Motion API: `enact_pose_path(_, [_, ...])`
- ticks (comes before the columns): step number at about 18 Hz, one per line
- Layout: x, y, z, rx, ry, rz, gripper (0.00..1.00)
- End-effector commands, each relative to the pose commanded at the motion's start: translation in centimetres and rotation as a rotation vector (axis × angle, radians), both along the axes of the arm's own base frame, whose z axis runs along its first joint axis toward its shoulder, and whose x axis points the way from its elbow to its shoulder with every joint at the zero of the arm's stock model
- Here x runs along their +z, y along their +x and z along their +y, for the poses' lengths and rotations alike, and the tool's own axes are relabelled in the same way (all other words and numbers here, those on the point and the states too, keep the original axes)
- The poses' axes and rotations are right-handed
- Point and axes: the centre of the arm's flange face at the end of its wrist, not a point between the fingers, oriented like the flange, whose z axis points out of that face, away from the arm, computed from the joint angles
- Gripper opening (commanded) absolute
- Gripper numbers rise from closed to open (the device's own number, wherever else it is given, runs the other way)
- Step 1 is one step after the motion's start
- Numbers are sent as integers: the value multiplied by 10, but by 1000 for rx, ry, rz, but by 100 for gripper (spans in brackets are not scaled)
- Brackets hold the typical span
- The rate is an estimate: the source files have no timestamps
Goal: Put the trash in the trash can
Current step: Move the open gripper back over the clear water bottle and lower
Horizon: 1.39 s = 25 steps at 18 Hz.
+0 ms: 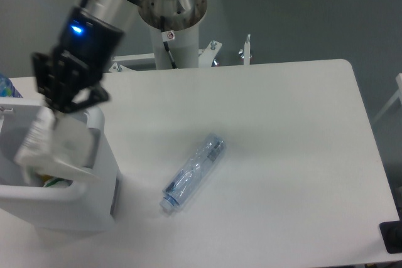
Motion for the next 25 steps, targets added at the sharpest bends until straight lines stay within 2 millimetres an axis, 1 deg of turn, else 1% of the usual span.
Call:
enact_pose_path(1, [-4,2,0,-7,-4,-4,32])
enact_pose_path(2, [-8,3,1,-16,-4,-11,52])
enact_pose_path(3, [-9,3,2,-22,-3,-18,66])
enact_pose_path(4, [-10,3,2,-20,-5,-21,100])
enact_pose_path(7, [-12,-2,5,-11,-11,-28,100])
enact_pose_path(10, [-13,-23,1,24,-10,-30,100])
enact_pose_path(11, [-14,-37,1,46,-13,-33,100])
enact_pose_path(15, [-38,-125,-3,168,-40,-59,100])
enact_pose_path(17, [-56,-171,-2,225,-62,-77,100])
enact_pose_path(18, [-67,-187,2,241,-77,-84,100])
enact_pose_path(19, [-82,-201,8,251,-99,-94,100])
enact_pose_path(21, [-113,-225,21,274,-155,-110,100])
enact_pose_path(25, [-166,-254,37,319,-318,-92,100])
